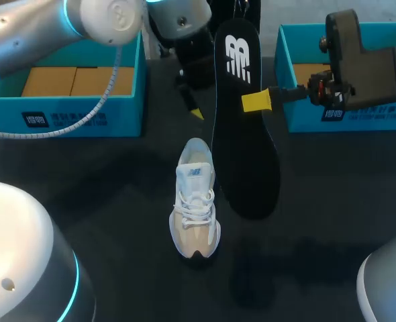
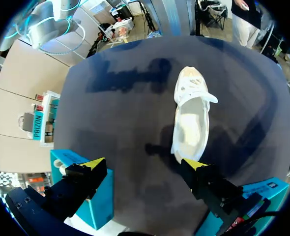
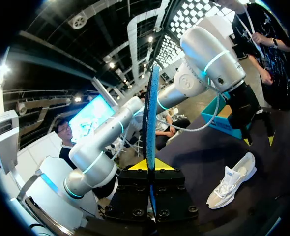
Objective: Take the shoe out of the shoebox, open the shoe tongue, remove and reinsert the insole, then place the shoe into the shoebox
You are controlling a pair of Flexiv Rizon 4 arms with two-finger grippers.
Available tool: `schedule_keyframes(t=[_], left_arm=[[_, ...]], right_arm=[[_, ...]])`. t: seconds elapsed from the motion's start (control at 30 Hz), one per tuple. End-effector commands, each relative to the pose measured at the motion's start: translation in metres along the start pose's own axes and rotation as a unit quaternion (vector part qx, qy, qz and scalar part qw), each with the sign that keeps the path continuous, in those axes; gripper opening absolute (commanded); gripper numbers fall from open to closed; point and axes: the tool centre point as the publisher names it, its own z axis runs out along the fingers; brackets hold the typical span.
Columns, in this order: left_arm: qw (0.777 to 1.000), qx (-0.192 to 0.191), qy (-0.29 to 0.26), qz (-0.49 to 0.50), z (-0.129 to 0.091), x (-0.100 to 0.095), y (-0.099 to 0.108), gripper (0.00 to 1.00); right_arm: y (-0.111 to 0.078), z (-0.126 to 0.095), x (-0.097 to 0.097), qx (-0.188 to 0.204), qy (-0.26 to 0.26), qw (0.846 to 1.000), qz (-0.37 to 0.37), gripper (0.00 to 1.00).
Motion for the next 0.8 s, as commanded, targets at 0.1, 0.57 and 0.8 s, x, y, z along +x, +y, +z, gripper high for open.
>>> schedule_keyframes(t=[0.1, 0.57, 0.8], left_arm=[[0.992, -0.011, -0.122, 0.01, -0.027, 0.006, 0.006, 1.0], [0.958, -0.027, -0.269, 0.094, -0.081, -0.033, 0.032, 1.0], [0.952, -0.036, -0.285, 0.104, -0.091, -0.04, 0.039, 1.0]], right_arm=[[0.003, 0.004, -0.002, 0.002, 0.001, 1.0, 0.001, 0.0], [0.003, 0.004, -0.002, 0.002, 0.001, 1.0, 0.001, 0.0], [0.019, 0.002, -0.026, 0.014, 0.006, 0.999, 0.047, 0.0]])
